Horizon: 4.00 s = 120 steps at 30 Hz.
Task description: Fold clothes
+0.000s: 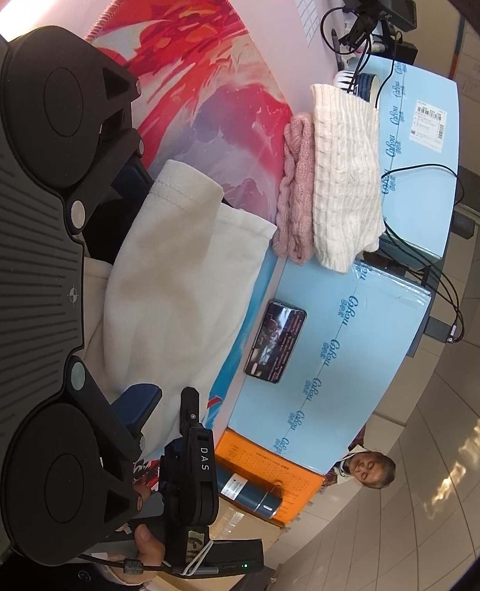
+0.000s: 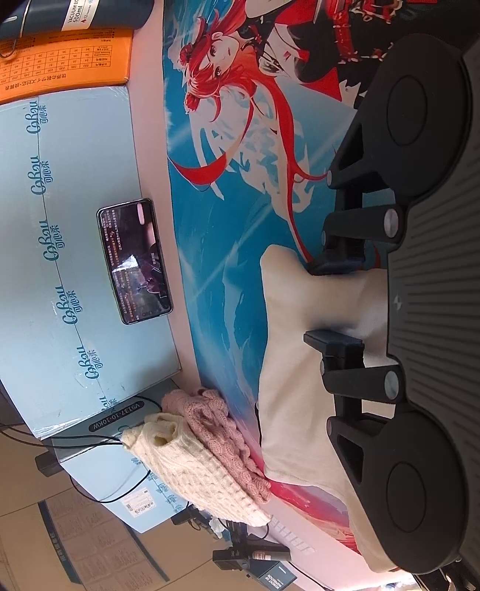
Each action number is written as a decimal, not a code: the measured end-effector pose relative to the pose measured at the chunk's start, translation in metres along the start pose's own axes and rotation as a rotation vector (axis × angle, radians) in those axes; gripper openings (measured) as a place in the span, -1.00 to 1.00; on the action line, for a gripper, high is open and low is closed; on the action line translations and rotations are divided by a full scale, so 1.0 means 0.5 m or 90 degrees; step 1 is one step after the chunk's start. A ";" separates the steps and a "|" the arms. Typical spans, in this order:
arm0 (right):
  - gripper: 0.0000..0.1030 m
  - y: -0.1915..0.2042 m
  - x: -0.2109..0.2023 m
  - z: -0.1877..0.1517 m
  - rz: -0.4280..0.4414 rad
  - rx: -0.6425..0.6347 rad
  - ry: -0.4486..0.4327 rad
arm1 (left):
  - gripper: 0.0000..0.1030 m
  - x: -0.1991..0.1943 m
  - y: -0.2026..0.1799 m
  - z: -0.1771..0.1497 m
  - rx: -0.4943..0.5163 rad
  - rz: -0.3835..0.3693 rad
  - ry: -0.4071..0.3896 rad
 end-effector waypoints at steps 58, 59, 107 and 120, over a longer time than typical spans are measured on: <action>-0.82 -0.523 -0.517 0.169 -0.340 -0.008 -0.454 | -0.73 0.320 -0.663 0.164 0.359 -0.339 -0.148; -0.82 -0.537 -0.522 0.183 -0.357 -0.021 -0.459 | -0.73 0.331 -0.682 0.171 0.357 -0.342 -0.153; 0.97 -0.729 -0.477 0.064 -0.586 0.140 -0.297 | 0.95 0.559 -0.762 0.051 0.146 -0.211 0.084; 1.00 -0.504 -0.435 0.003 -0.531 0.233 -0.358 | 1.00 0.370 -0.637 0.136 0.272 -0.299 -0.075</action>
Point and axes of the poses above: each gripper's, at about its wrist camera, not at the fingertips, and x roughly the way its jaws point, y to its left, z to its top, the point moved 8 cm from there along x, roughly the way its jaws point, and after that the axes turned 1 degree about y, right-handed, at the moved point
